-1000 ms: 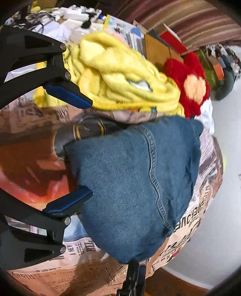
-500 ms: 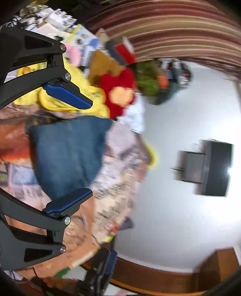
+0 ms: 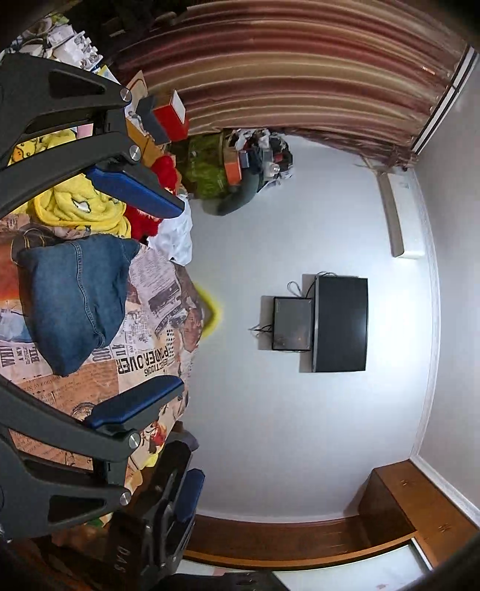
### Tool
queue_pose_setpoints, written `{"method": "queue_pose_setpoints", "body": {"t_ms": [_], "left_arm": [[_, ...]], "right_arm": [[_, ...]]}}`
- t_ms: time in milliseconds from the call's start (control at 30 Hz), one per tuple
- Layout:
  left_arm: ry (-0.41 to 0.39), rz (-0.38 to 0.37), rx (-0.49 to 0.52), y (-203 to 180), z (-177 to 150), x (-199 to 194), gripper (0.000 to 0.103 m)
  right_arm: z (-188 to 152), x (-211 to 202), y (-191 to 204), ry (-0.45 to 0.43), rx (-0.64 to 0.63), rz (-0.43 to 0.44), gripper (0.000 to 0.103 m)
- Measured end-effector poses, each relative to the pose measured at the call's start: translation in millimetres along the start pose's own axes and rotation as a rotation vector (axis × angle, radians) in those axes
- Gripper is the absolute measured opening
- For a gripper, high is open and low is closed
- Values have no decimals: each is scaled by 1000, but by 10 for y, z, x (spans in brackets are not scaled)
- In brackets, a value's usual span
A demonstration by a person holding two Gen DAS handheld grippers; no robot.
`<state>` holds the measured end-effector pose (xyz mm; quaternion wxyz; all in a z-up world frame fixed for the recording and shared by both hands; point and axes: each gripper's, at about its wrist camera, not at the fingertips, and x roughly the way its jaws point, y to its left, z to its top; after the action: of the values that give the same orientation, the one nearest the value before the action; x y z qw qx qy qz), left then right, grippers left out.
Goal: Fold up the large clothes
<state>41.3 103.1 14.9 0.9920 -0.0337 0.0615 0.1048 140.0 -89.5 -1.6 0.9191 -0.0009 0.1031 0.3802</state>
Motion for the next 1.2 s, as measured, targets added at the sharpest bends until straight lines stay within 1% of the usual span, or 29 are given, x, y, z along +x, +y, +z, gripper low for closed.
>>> {"method": "queue_pose_setpoints", "body": {"t_ms": [33, 100, 133, 167, 233, 300, 333, 533, 900, 1200], "left_arm": [[-3, 5, -3, -5, -3, -24, 88], [-6, 9, -8, 4, -7, -58, 92], [-10, 11, -12, -4, -17, -76, 96], [-13, 13, -15, 0, -27, -83, 97], [-12, 15, -13, -9, -46, -101, 97], [-6, 19, -7, -11, -67, -102, 100], [-5, 23, -5, -18, -75, -107, 102], [-7, 35, 6, -33, -107, -93, 103], [5, 35, 3, -50, -144, -71, 103], [21, 26, -13, 14, -152, -18, 103]], "right_arm": [[-13, -32, 27, -4, -3, -6, 80], [-38, -87, 77, -4, -10, -19, 81], [-47, -108, 96, -3, -11, -26, 85], [-59, -125, 115, -1, -13, -36, 91], [-72, -170, 141, -7, -15, -59, 97], [-89, -206, 159, -16, -13, -72, 100], [-92, -204, 158, -15, -10, -75, 103], [-107, -188, 138, -20, -6, -114, 103], [-117, -171, 83, -6, 24, -116, 103], [-116, -174, 71, -1, 29, -115, 103]]}}
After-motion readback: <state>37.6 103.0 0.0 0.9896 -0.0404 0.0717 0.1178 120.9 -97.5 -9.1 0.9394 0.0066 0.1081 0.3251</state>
